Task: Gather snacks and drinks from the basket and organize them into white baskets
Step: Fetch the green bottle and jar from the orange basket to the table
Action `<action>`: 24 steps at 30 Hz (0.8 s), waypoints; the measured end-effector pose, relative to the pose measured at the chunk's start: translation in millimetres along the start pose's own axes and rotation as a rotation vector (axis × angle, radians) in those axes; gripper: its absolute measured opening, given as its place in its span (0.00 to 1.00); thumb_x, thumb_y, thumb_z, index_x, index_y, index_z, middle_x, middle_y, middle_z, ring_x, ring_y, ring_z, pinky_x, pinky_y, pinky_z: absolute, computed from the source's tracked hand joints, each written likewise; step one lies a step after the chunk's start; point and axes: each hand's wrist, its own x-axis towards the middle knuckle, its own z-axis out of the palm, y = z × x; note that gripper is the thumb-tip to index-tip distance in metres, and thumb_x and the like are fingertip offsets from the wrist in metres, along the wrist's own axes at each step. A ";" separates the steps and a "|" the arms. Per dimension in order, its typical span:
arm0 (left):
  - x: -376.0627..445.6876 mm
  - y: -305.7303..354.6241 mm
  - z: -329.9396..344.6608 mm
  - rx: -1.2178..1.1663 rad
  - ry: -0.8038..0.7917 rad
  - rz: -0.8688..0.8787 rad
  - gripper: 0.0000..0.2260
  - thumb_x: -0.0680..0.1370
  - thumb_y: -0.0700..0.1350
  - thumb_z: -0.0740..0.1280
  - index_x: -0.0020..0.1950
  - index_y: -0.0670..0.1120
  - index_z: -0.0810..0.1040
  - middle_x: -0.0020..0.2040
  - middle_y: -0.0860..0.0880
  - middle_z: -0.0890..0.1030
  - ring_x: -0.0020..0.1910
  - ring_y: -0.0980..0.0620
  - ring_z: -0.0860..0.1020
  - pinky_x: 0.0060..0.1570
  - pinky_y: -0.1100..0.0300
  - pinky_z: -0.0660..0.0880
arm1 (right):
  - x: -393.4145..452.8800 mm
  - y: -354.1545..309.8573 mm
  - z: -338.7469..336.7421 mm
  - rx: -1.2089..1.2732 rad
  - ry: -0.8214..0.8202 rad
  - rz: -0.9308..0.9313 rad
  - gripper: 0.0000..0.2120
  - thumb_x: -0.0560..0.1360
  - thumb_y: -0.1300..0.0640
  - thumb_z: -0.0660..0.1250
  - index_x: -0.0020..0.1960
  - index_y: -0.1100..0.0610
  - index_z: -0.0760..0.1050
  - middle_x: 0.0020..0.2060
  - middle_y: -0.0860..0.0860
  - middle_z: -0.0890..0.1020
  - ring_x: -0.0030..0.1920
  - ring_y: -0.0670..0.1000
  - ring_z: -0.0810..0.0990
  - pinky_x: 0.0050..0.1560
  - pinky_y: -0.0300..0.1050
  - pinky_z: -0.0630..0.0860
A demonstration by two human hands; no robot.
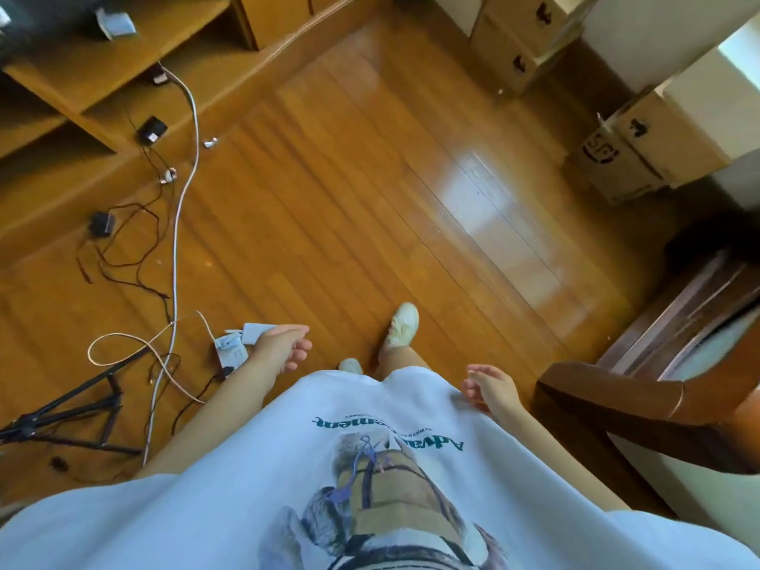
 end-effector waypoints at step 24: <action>103.1 231.5 -31.3 -0.515 0.225 -0.215 0.16 0.81 0.39 0.56 0.68 0.34 0.69 0.36 0.45 0.75 0.29 0.50 0.74 0.27 0.62 0.69 | 144.0 -486.9 112.0 -0.491 -0.310 -0.238 0.05 0.77 0.60 0.60 0.51 0.53 0.72 0.32 0.50 0.77 0.24 0.43 0.76 0.32 0.37 0.68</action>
